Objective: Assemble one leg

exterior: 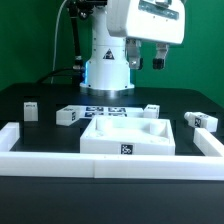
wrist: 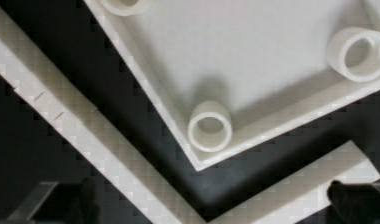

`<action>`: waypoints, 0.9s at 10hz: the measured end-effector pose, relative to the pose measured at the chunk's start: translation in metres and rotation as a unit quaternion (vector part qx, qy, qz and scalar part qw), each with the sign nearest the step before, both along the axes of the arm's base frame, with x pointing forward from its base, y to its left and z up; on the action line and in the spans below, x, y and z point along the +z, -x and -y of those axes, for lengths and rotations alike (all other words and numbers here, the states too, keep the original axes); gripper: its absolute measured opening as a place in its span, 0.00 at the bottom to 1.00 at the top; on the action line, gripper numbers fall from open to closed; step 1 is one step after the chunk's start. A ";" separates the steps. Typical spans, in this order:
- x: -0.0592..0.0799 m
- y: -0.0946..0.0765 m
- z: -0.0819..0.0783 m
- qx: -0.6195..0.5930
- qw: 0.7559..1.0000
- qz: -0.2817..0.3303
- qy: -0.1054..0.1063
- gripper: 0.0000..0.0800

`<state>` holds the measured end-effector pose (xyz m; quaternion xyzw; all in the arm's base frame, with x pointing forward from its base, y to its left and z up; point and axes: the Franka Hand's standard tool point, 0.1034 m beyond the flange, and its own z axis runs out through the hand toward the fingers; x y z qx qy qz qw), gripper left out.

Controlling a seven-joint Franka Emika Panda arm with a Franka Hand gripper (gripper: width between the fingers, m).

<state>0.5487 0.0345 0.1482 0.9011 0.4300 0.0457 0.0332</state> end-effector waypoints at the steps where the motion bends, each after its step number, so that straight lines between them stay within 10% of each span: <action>1: 0.000 0.000 0.000 0.000 1.000 0.000 0.000 0.81; 9: -0.009 0.009 0.000 0.048 0.999 0.003 0.003 0.81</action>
Offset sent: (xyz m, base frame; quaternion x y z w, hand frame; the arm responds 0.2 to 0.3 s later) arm 0.0000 0.0000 0.0000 0.0000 0.0000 0.0000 1.0000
